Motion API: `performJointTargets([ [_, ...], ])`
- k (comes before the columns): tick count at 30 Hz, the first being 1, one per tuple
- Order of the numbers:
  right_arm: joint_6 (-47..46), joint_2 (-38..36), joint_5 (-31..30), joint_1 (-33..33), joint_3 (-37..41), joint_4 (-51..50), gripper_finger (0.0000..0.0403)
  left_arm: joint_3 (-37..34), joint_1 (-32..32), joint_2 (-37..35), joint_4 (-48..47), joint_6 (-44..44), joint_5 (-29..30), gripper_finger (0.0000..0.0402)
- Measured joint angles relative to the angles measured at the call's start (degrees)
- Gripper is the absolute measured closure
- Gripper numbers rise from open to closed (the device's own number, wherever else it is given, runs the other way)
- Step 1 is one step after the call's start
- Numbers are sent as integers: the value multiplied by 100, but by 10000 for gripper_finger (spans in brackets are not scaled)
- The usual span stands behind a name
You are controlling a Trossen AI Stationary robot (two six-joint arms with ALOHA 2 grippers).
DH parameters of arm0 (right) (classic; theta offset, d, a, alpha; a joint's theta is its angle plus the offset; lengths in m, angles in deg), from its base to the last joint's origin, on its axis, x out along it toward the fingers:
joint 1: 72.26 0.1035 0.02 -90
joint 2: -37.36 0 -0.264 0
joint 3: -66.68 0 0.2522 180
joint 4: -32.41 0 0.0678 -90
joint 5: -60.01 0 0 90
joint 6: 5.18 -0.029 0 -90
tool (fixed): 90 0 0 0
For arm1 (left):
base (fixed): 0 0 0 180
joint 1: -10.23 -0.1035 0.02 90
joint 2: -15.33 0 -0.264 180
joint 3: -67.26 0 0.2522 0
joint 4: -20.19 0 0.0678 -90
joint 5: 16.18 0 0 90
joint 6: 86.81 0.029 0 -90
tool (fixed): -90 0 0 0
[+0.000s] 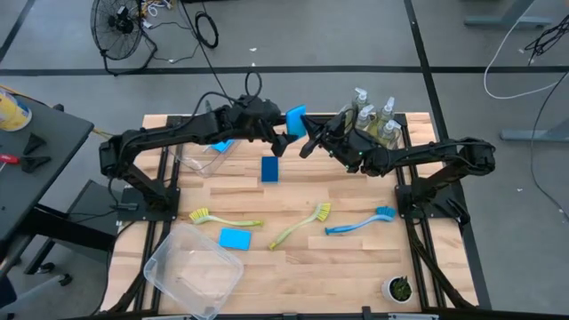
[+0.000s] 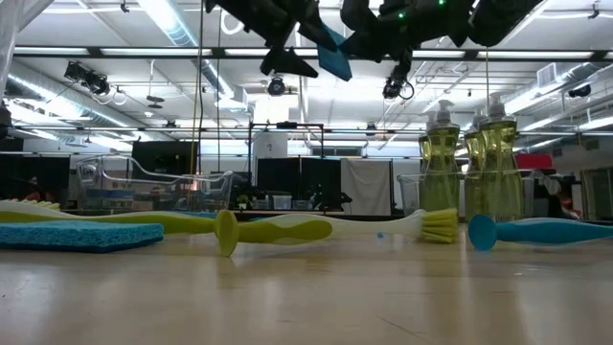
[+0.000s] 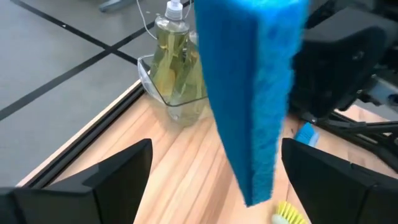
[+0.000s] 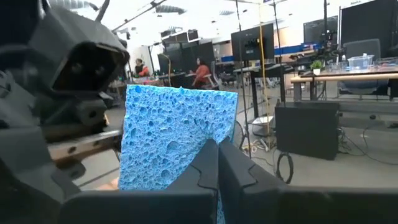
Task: Pick & Place Kitchen Sink Supplies
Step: Put the blue sponge into the left transparent bin
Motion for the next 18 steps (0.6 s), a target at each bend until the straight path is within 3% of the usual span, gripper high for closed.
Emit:
performJointTargets([
  [6,-24,0,0,2,0,-186,403,0,23,0,144,46,58,93],
  [18,2,0,12,0,0,-217,402,0,23,0,192,62,-8,261],
])
